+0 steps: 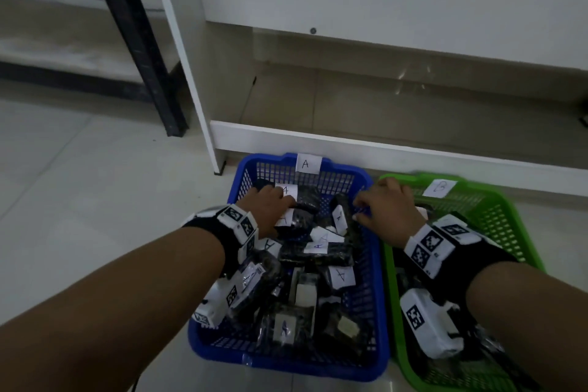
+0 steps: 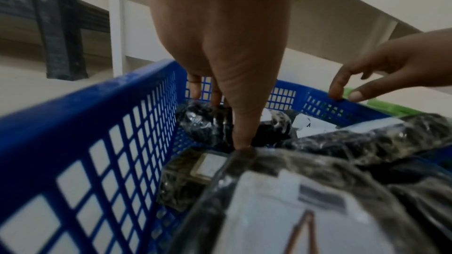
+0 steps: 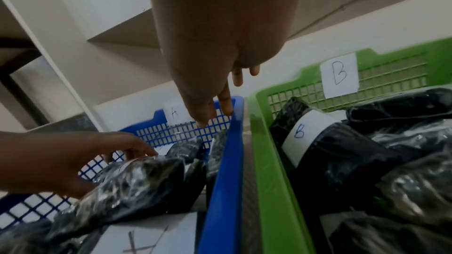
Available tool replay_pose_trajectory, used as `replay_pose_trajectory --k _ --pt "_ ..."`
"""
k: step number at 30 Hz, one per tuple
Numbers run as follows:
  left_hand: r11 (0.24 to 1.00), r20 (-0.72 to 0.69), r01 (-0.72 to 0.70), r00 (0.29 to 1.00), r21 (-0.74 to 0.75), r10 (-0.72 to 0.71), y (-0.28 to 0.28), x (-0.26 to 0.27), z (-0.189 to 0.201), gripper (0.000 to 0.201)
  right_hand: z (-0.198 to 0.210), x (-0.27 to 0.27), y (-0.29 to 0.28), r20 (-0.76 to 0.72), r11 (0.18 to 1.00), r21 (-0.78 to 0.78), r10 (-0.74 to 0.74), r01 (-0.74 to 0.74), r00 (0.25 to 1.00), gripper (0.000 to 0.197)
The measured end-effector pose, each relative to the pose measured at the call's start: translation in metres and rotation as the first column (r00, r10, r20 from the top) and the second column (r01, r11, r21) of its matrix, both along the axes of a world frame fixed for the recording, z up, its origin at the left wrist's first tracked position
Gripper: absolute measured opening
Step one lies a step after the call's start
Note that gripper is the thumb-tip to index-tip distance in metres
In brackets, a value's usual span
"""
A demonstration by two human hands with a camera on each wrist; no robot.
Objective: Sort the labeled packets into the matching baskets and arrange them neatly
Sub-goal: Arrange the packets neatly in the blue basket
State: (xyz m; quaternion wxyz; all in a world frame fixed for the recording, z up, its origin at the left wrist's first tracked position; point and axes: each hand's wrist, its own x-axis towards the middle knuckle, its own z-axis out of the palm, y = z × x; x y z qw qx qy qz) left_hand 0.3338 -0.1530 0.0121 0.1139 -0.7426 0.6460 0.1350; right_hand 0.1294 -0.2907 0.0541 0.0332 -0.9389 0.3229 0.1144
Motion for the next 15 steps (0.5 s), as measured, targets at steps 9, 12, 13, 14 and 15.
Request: replay_pose_trajectory --k 9,12,13,14,15 --pt "0.996 -0.166 -0.080 0.982 0.051 0.087 -0.003 0.010 -0.002 0.059 -0.029 0.015 0.013 -0.169 1.000 -0.009 0.016 -0.018 0.986 0.065" --pt "0.995 -0.202 -0.098 0.975 0.008 0.098 -0.002 0.016 -0.002 0.053 -0.032 0.020 0.013 -0.156 1.000 -0.007 0.003 -0.004 0.988 0.064" --pt "0.994 -0.208 -0.105 0.973 -0.015 0.100 -0.002 0.018 -0.003 0.052 -0.031 0.021 0.013 -0.142 1.000 0.011 -0.008 0.010 0.990 0.062" --pt "0.993 -0.213 -0.109 0.972 -0.040 0.099 -0.001 0.019 -0.004 0.051 -0.031 0.021 0.014 -0.124 0.999 0.031 -0.023 0.027 0.992 0.058" --pt "0.991 -0.223 -0.114 0.970 -0.066 0.096 -0.001 0.019 -0.006 0.049 -0.030 0.022 0.015 -0.098 0.998 0.046 -0.037 0.042 0.995 0.054"
